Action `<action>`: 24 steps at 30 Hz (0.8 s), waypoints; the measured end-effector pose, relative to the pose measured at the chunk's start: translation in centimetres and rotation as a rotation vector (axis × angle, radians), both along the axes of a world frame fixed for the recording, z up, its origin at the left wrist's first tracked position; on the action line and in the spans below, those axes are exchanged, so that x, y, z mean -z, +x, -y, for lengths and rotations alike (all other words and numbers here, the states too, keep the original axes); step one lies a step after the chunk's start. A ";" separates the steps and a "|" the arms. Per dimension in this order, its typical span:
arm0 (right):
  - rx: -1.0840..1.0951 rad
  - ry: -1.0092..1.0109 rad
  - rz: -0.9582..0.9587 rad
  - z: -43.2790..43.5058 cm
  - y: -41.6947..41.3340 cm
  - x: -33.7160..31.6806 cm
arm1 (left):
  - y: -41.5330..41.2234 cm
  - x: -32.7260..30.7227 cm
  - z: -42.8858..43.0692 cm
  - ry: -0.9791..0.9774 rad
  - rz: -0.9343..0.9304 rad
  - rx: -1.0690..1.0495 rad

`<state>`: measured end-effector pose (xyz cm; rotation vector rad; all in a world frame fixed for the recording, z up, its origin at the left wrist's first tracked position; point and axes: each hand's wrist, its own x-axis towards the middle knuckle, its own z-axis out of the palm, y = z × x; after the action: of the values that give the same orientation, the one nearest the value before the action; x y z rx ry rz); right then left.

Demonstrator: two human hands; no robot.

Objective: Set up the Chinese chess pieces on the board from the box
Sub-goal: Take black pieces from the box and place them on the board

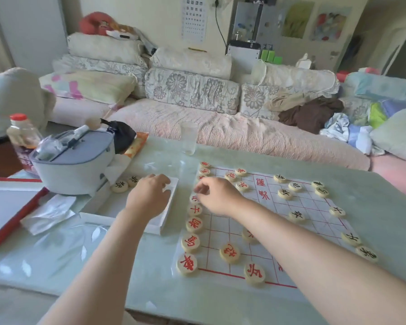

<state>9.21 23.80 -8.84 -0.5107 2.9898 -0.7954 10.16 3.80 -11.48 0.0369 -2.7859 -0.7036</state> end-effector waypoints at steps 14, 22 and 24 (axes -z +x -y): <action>-0.274 0.402 0.002 15.9 -6.8 2.7 | -2.7 3.0 8.6 -0.096 0.260 -0.154; -0.341 0.512 -0.053 17.9 -8.5 3.9 | -3.1 3.2 8.8 -0.138 0.348 -0.131; -0.313 0.486 -0.091 17.7 -8.7 4.2 | -3.1 2.8 8.9 -0.136 0.278 -0.128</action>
<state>0.52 6.11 -12.99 -0.9614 2.9102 -0.0200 7.09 -5.10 -14.24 0.3055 -3.0536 -0.5108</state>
